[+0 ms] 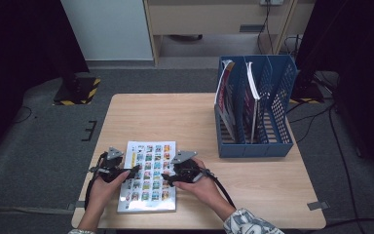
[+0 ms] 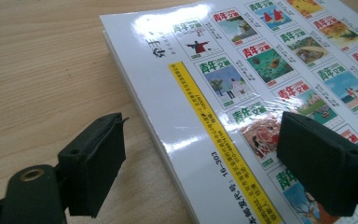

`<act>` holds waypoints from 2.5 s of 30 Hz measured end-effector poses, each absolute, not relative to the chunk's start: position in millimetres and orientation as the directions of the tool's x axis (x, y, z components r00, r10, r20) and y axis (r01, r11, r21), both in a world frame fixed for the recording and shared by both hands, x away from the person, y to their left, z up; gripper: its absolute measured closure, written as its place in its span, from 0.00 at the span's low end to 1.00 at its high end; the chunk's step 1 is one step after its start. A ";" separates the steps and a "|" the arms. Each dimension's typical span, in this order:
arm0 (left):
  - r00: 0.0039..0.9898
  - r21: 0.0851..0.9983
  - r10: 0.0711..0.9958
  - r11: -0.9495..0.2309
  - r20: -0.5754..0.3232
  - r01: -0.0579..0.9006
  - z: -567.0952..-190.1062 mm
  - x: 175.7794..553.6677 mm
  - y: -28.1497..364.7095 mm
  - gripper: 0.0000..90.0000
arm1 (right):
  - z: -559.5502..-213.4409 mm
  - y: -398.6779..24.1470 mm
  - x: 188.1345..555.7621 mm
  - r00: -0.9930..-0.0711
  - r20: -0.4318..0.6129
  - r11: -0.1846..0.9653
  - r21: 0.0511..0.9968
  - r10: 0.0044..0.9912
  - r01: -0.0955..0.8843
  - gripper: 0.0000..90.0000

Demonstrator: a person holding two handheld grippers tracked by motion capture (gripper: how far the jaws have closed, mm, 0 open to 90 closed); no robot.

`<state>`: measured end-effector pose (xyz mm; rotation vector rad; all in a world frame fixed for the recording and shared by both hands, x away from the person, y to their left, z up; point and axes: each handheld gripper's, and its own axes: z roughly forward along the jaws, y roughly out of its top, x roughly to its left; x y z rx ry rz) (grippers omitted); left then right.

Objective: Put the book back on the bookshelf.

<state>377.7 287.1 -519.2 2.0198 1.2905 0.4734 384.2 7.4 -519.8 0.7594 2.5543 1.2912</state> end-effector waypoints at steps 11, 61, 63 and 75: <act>0.454 0.712 0.887 -0.266 -0.083 0.650 -520.7 377.7 284.3 0.17 | -526.5 14.6 378.0 -0.864 0.020 0.521 0.790 0.504 0.322 0.29; 0.373 0.690 0.912 -0.158 -0.173 0.706 -521.5 383.0 282.7 0.22 | -537.6 7.4 385.9 -0.781 0.216 0.412 0.750 0.585 0.517 0.12; 0.372 0.692 0.917 -0.173 -0.147 0.701 -518.1 382.2 281.0 0.28 | -537.9 7.4 385.9 -0.780 0.217 0.410 0.751 0.587 0.518 0.12; 0.484 0.703 0.825 -0.158 -0.293 0.694 -506.3 371.8 282.1 0.48 | -537.7 6.2 385.7 -0.782 0.217 0.414 0.749 0.584 0.517 0.12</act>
